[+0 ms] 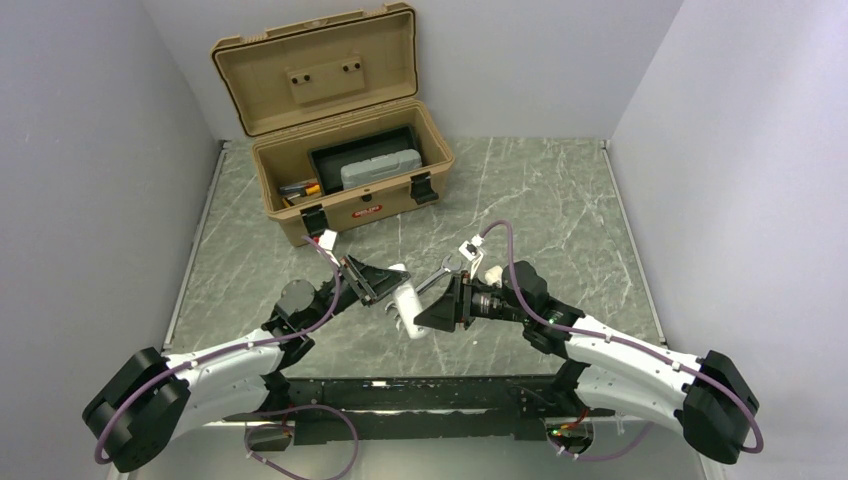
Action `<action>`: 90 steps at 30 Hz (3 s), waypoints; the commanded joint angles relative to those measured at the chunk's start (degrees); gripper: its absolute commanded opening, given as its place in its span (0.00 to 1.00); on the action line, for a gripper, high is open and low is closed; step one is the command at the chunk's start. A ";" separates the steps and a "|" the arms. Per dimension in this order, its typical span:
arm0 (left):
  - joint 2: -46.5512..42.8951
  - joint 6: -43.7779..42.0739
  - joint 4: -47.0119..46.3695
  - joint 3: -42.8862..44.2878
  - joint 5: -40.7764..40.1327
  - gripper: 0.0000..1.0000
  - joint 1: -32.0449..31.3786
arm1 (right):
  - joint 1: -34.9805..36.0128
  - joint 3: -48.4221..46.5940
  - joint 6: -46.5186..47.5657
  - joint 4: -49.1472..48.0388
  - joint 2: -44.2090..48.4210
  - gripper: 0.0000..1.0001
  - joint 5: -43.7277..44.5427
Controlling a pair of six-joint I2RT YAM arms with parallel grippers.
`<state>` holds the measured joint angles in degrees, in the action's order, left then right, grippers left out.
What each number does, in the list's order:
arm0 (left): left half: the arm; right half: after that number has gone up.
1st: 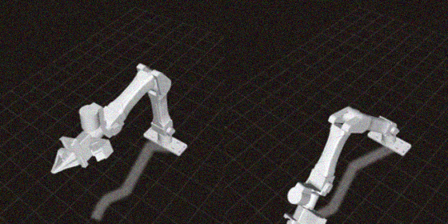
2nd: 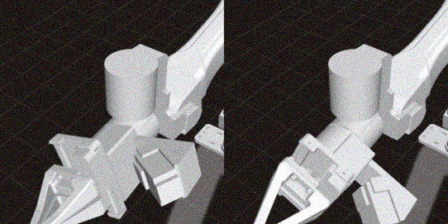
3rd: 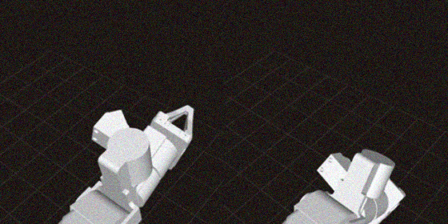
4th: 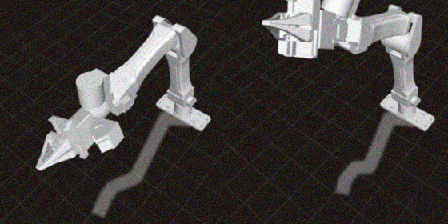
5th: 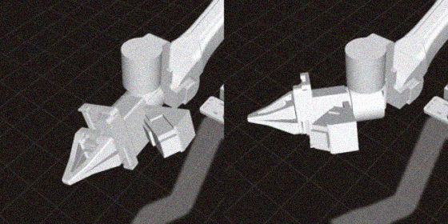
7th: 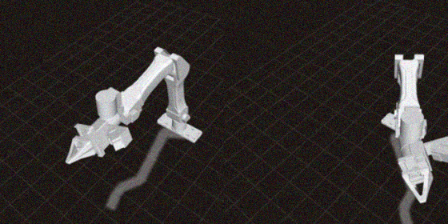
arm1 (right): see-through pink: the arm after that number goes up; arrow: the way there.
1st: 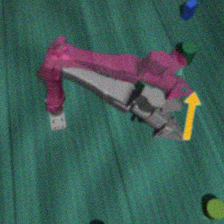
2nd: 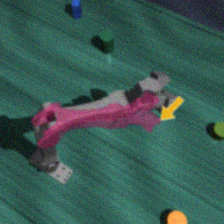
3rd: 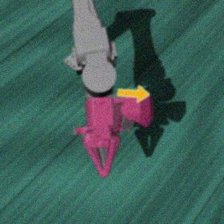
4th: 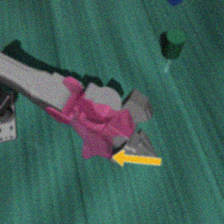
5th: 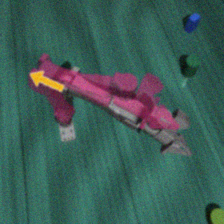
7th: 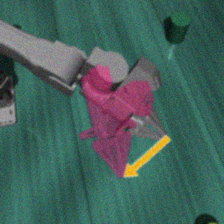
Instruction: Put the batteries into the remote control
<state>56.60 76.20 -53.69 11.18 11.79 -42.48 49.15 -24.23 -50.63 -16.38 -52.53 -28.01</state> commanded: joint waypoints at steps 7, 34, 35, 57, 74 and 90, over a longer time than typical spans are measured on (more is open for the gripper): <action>-1.20 -0.08 -1.80 1.19 1.04 0.00 -0.29 | -0.29 -0.09 0.31 -3.75 -0.99 0.63 0.36; 0.84 -0.19 -5.67 1.39 2.53 0.00 -0.25 | -0.26 1.15 -3.35 -14.68 -5.89 0.36 -2.65; 0.96 -0.11 -5.90 1.36 2.60 0.00 -0.31 | -0.26 1.20 -3.48 -15.01 -5.91 0.33 -2.79; -3.07 -3.39 1.77 1.76 1.01 0.77 -0.20 | -0.38 0.37 -1.23 -10.32 -0.72 0.00 1.84; -21.33 -18.54 49.25 8.78 -11.20 0.99 2.84 | -0.38 -9.78 10.46 28.82 2.67 0.00 27.30; -25.15 -30.92 74.98 17.73 -21.68 0.99 5.52 | 15.22 -22.76 6.28 59.91 -22.99 0.00 60.89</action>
<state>31.59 48.62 16.64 25.45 -7.14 -37.58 61.49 -42.76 -40.23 34.79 -70.43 22.59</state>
